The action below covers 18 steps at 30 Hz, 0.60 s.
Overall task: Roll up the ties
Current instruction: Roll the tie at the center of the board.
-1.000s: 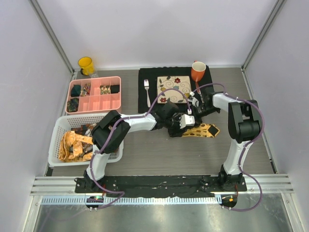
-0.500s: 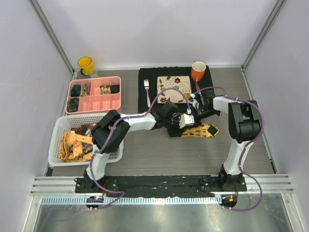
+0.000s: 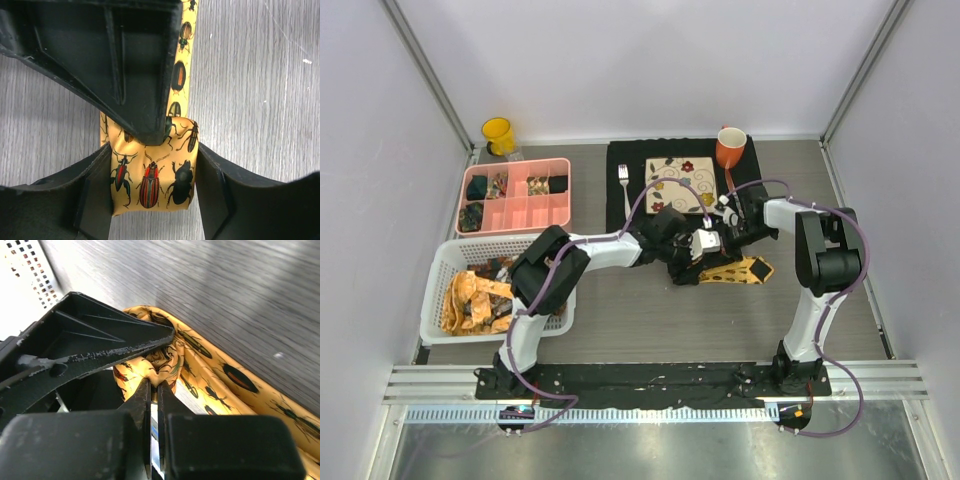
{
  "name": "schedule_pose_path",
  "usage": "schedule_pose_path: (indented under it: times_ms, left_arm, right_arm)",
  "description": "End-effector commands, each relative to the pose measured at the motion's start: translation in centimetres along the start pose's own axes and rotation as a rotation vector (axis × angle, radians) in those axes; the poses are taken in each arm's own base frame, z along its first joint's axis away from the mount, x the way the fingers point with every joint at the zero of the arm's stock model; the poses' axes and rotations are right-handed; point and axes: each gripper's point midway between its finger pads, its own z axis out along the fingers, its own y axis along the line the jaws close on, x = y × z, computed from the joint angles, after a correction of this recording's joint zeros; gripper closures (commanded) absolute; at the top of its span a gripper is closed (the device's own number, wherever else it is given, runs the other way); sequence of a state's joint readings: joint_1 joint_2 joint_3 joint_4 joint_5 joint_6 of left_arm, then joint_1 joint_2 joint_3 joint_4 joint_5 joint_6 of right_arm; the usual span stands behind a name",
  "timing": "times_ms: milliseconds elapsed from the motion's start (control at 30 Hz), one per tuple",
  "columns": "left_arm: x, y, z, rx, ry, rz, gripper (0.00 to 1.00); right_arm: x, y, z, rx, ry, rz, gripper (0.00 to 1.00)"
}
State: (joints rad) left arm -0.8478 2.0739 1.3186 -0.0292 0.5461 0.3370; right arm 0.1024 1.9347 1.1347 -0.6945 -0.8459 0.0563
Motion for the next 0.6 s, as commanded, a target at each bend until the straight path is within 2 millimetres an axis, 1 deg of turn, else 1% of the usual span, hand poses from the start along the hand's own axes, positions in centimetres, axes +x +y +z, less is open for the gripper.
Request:
schedule_pose_path:
  times_ms: [0,167,267,367,433,567]
  left_arm:
    - [0.3,-1.1,0.7,0.075,0.000,-0.068,0.38]
    - [-0.1,-1.5,0.8,0.100,-0.030,-0.060,0.36]
    - [-0.7,-1.3,0.8,0.090,-0.045,-0.067,0.36]
    - [-0.7,-0.8,1.1,0.071,-0.040,-0.070,0.36]
    - [-0.6,-0.9,1.2,0.072,-0.037,-0.064,0.36]
    - [-0.2,-1.1,1.1,0.080,-0.032,-0.060,0.37]
  right_arm:
    - [0.9,-8.4,-0.3,0.385,0.020,-0.044,0.99]
    - [0.2,-9.3,-1.1,0.460,0.001,-0.039,0.99]
    - [-0.2,-9.3,-1.7,0.495,-0.006,-0.042,0.99]
    - [-0.4,-9.5,-2.2,0.536,0.002,-0.055,0.99]
    - [-0.4,-9.4,-2.4,0.556,0.006,-0.079,0.99]
    - [-0.4,-9.0,-1.9,0.558,0.008,-0.104,0.99]
